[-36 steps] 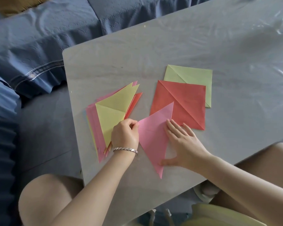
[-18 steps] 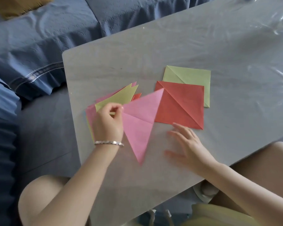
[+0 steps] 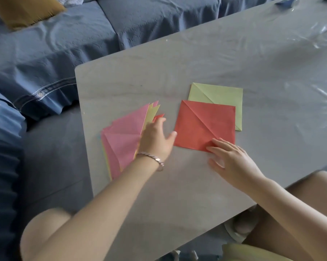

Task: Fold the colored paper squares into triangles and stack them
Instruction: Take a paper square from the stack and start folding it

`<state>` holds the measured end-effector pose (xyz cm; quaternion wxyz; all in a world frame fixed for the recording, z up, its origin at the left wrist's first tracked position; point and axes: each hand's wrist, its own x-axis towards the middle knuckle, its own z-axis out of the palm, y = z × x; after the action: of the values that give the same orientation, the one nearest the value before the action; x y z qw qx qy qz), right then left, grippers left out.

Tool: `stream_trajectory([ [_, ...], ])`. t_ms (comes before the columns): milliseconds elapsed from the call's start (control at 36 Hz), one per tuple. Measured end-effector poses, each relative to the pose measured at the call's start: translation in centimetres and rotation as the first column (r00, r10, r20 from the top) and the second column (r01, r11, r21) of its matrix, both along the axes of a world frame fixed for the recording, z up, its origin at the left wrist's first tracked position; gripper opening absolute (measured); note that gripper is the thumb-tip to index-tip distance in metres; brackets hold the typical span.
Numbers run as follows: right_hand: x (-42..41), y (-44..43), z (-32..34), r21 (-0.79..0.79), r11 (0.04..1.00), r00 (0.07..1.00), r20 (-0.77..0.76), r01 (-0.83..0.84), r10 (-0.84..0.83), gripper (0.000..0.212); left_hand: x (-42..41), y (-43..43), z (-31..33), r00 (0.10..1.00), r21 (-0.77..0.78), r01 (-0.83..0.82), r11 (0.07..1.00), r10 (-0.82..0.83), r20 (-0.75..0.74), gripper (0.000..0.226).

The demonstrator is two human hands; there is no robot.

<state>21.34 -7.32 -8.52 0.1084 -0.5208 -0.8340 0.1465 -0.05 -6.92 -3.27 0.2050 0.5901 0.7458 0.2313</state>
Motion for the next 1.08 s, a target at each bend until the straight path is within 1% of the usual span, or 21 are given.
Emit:
stream_trajectory([
  [56,0.1,0.0,-0.2,0.018,1.000,1.000,-0.008,0.003,-0.003,0.036,1.5,0.8,-0.7,0.994,-0.185,-0.051,0.982,0.067,0.082,0.058],
  [83,0.1,0.1,-0.3,0.026,1.000,1.000,-0.014,0.002,-0.001,0.035,1.9,1.2,-0.8,0.985,-0.232,-0.088,0.969,0.119,0.125,0.060],
  [167,0.2,0.1,-0.7,0.054,0.999,0.999,-0.032,0.001,0.000,0.034,2.7,2.6,-0.9,0.913,-0.298,-0.222,0.928,0.305,0.272,0.060],
  [222,0.1,0.1,-0.9,0.080,0.997,0.999,-0.034,0.002,0.001,0.033,3.1,3.2,-0.7,0.864,-0.344,-0.249,0.905,0.368,0.344,0.061],
  [361,0.0,0.1,-1.0,0.175,0.984,1.000,-0.028,-0.007,0.012,0.033,3.9,3.8,-0.6,0.846,-0.363,-0.201,0.910,0.348,0.404,0.067],
  [417,0.0,0.2,-1.0,0.189,0.982,0.999,-0.030,-0.008,0.014,0.032,4.1,3.9,-0.4,0.848,-0.363,-0.205,0.909,0.351,0.398,0.063],
  [444,0.0,0.2,-1.1,0.186,0.983,0.999,-0.031,-0.005,0.011,0.032,4.2,3.9,-0.3,0.854,-0.361,-0.206,0.910,0.348,0.388,0.056],
  [472,0.0,0.2,-1.1,0.180,0.984,1.000,-0.030,-0.003,0.009,0.032,4.2,3.9,-0.4,0.866,-0.347,-0.206,0.915,0.335,0.371,0.042],
  [500,0.0,0.1,-1.1,0.172,0.985,1.000,-0.028,-0.002,0.007,0.033,4.2,3.9,-0.4,0.884,-0.326,-0.214,0.921,0.325,0.338,0.022],
  [528,0.0,0.1,-1.0,0.167,0.986,1.000,-0.024,-0.004,0.009,0.033,4.2,3.8,-0.6,0.892,-0.300,-0.228,0.926,0.322,0.317,0.017],
  [583,0.1,0.0,-0.8,0.156,0.988,1.000,-0.026,-0.011,0.015,0.037,4.1,3.7,-0.8,0.913,-0.257,-0.237,0.937,0.305,0.270,0.035],
  [611,0.2,0.0,-0.7,0.135,0.991,0.999,-0.048,-0.004,0.011,0.042,4.0,3.6,-0.8,0.922,-0.227,-0.238,0.944,0.293,0.253,0.040],
  [667,0.3,0.1,-0.5,0.099,0.995,0.994,-0.105,0.007,0.004,0.056,3.7,3.2,-0.6,0.932,-0.194,-0.227,0.954,0.271,0.242,0.043],
  [750,0.3,0.1,-0.7,0.203,0.979,0.990,-0.129,-0.034,0.062,0.064,2.4,2.2,-0.4,0.935,-0.156,-0.188,0.970,0.225,0.275,0.045],
  [806,0.3,0.3,-0.8,0.278,0.958,0.980,-0.162,-0.067,0.116,0.058,1.5,1.4,-0.4,0.919,-0.150,-0.189,0.970,0.229,0.322,0.042],
  [861,0.4,0.4,-0.8,0.341,0.934,0.960,-0.209,-0.107,0.186,0.045,0.3,0.4,-0.2,0.893,-0.166,-0.211,0.963,0.259,0.369,0.034],
  [889,0.5,0.4,-0.8,0.359,0.924,0.949,-0.224,-0.131,0.222,0.040,-0.3,-0.2,-0.1,0.877,-0.176,-0.219,0.960,0.273,0.396,0.028],
  [944,0.8,0.2,-0.9,0.361,0.914,0.930,-0.235,-0.188,0.284,0.039,-1.5,-1.1,-0.1,0.840,-0.234,-0.212,0.949,0.299,0.453,0.011],
  [972,0.8,0.1,-1.0,0.348,0.912,0.919,-0.240,-0.219,0.313,0.039,-2.1,-1.6,0.0,0.826,-0.269,-0.199,0.942,0.309,0.471,0.013],
  [1028,0.8,-0.3,-0.8,0.320,0.903,0.893,-0.252,-0.286,0.373,0.033,-3.0,-2.6,0.2,0.844,-0.331,-0.125,0.935,0.276,0.460,0.011],
  [1083,0.8,-0.7,-0.8,0.288,0.892,0.869,-0.258,-0.348,0.423,0.028,-3.5,-3.2,0.0,0.906,-0.365,-0.068,0.929,0.211,0.368,0.014],
])
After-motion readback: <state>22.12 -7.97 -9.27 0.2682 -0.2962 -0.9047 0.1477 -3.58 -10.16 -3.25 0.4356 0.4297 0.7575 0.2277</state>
